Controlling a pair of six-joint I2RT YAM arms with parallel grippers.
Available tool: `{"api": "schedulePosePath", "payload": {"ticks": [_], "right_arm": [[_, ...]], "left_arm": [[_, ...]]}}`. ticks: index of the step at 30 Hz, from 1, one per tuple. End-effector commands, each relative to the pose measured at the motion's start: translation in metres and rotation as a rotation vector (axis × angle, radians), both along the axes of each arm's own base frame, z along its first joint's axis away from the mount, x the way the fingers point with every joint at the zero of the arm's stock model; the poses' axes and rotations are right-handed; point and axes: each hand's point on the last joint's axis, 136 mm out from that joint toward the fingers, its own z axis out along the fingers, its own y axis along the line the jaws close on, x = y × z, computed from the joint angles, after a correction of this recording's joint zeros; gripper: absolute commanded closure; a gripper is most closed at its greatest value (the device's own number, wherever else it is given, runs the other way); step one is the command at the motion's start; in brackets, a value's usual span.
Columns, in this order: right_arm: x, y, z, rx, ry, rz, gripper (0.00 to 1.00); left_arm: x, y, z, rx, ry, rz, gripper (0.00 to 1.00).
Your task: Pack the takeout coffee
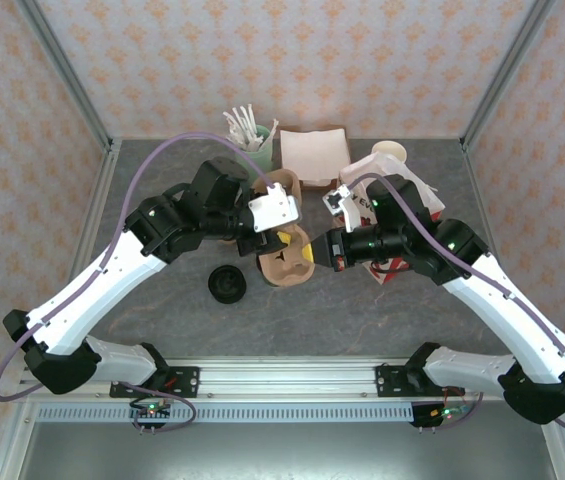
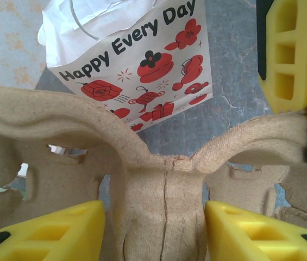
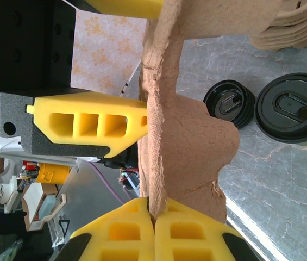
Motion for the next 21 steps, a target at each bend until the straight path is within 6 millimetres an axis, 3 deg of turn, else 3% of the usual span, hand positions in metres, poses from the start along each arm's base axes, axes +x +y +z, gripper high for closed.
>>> {"api": "schedulePosePath", "payload": {"ticks": [1, 7, 12, 16, 17, 19, 21], "right_arm": [[-0.004, 0.000, 0.016, 0.035, -0.052, 0.019, 1.00], [0.000, -0.003, 0.020, 0.025, -0.066, -0.002, 1.00], [0.000, -0.009, 0.020, 0.008, -0.087, -0.022, 0.97], [0.007, -0.026, 0.016, -0.051, -0.125, -0.106, 0.79], [0.009, -0.033, 0.014, -0.075, -0.135, -0.138, 0.69], [0.018, -0.054, 0.012, -0.138, -0.171, -0.244, 0.54], [0.028, -0.079, 0.011, -0.208, -0.200, -0.367, 0.51]], "left_arm": [[0.003, -0.001, 0.001, 0.014, -0.031, -0.008, 0.51], [0.002, -0.003, 0.003, 0.001, -0.016, -0.007, 0.60], [0.001, -0.003, 0.003, 0.003, 0.003, -0.001, 0.61], [0.002, -0.003, 0.006, -0.008, 0.002, 0.011, 0.62], [0.002, -0.002, 0.008, -0.014, 0.001, 0.012, 0.62], [0.002, -0.002, 0.010, -0.023, -0.001, 0.020, 0.62], [0.003, -0.001, 0.012, -0.036, -0.002, 0.033, 0.62]]}}
